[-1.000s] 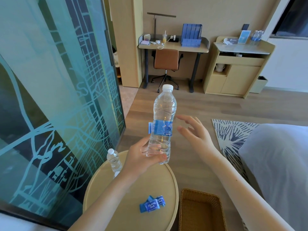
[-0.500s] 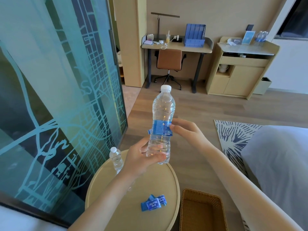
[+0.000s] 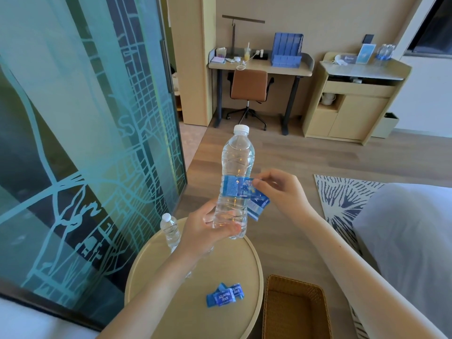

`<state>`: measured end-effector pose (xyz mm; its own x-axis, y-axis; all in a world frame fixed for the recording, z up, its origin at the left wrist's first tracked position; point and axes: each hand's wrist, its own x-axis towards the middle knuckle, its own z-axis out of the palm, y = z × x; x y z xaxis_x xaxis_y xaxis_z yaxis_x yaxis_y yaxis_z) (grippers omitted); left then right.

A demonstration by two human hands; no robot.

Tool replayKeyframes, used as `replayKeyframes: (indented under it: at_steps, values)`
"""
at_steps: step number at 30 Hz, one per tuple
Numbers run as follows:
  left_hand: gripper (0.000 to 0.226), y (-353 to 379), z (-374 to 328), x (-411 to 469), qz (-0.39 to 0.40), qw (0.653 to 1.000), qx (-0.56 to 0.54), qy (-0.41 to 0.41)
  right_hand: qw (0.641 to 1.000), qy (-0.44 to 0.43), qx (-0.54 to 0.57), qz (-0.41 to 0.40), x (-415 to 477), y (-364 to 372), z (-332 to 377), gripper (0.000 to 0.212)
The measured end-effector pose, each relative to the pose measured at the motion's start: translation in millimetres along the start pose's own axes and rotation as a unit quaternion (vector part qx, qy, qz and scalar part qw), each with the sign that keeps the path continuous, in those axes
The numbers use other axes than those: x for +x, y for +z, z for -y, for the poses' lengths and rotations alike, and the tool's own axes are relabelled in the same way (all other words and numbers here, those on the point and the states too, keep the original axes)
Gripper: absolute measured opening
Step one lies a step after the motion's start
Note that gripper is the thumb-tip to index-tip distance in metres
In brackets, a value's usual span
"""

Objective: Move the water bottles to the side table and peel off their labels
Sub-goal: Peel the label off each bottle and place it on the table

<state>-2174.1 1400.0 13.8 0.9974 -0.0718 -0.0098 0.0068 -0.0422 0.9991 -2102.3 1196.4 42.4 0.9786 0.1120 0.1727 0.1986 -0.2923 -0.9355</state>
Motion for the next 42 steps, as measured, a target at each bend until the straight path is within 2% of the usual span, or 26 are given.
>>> replayKeyframes:
  at_steps: [11, 19, 26, 29, 34, 42]
  values:
    - [0.049, -3, 6, 4, -0.014, 1.0, 0.012, -0.002, 1.0, -0.012, -0.009, -0.005, -6, 0, 8, 0.019]
    - [0.053, -3, 17, 4, -0.021, 0.999, 0.039, -0.013, 0.999, -0.037, -0.009, 0.037, -15, 5, 16, 0.018]
    - [0.051, 4, 23, 2, -0.006, 0.999, 0.03, -0.018, 0.999, 0.021, -0.006, 0.038, -10, 8, 16, 0.007]
    - [0.049, 5, 22, 3, -0.003, 0.999, 0.027, -0.019, 0.999, -0.007, -0.04, 0.018, -9, 10, 16, 0.02]
    - [0.052, 6, 22, 3, 0.002, 0.999, 0.042, -0.003, 0.987, -0.074, -0.142, 0.0, -10, 15, 18, 0.009]
    - [0.058, 6, 27, 3, 0.004, 0.999, 0.041, -0.001, 0.972, -0.133, -0.193, -0.016, -14, 21, 18, 0.011]
